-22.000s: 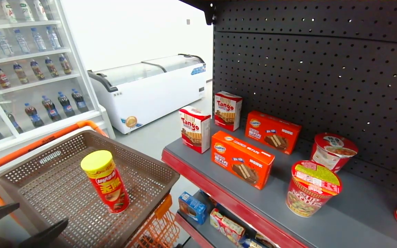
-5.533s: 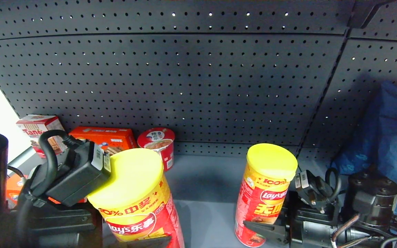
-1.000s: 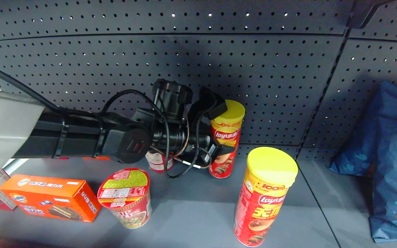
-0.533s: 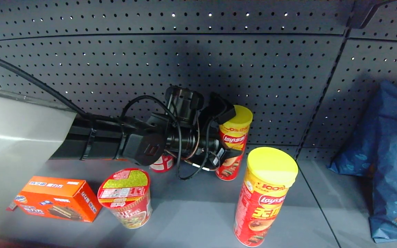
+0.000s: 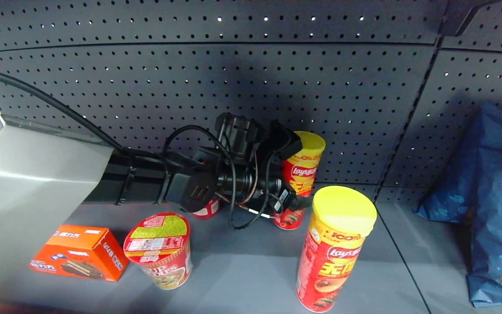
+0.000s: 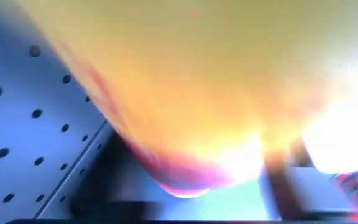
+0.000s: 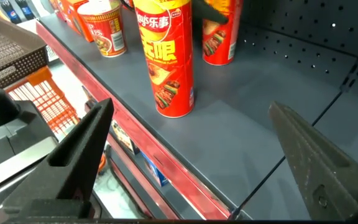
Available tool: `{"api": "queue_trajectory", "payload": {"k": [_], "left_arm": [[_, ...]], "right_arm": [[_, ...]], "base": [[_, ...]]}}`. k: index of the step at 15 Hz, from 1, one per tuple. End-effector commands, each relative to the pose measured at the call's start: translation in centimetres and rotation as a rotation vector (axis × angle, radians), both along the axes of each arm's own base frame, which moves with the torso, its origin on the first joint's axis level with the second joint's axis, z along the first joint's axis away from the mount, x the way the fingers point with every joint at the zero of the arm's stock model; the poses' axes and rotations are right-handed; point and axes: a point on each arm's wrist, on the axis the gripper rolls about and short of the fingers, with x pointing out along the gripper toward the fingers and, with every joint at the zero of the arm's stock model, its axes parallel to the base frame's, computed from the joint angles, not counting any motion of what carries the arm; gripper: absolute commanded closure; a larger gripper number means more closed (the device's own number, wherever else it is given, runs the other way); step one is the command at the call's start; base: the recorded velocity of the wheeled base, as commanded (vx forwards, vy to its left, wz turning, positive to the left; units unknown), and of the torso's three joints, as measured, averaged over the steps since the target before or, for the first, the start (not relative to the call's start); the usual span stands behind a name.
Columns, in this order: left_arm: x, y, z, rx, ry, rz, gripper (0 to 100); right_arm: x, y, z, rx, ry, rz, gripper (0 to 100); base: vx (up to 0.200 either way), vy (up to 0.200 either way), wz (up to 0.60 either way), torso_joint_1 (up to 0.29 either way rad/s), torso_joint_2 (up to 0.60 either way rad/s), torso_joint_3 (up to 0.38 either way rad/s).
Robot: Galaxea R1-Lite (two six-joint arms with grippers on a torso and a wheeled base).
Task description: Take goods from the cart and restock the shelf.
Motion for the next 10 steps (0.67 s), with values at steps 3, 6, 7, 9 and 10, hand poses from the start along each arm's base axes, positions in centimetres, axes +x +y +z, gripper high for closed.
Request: {"api": "queue_trajectory", "payload": {"k": [3,6,7,9,10], "left_arm": [[-0.2,0.0,-0.2,0.007,0.009,-0.001,0],[-0.5,0.9,0.9,0.0,-0.006,0.013,0],[-0.4,1.1,0.9,0.003,-0.004,0.022,0],[-0.2,1.6,0.6,0.012,-0.001,0.045,0],[-0.1,1.9,0.7,0.017,-0.004,0.062,0]], "right_arm": [[0.0,0.0,-0.1,-0.003,0.004,0.007,0],[0.1,0.1,-0.2,-0.006,0.011,0.01,0],[0.1,0.1,-0.2,-0.006,0.011,0.01,0],[0.0,0.0,-0.2,-0.005,0.008,0.01,0],[0.0,0.0,-0.3,-0.006,0.009,0.01,0]], "base": [[0.0,0.0,0.0,0.0,0.0,0.0],[0.0,0.0,0.0,0.0,0.0,0.0],[0.0,0.0,0.0,0.0,0.0,0.0],[0.0,0.0,0.0,0.0,0.0,0.0],[0.0,0.0,0.0,0.0,0.0,0.0]]}}
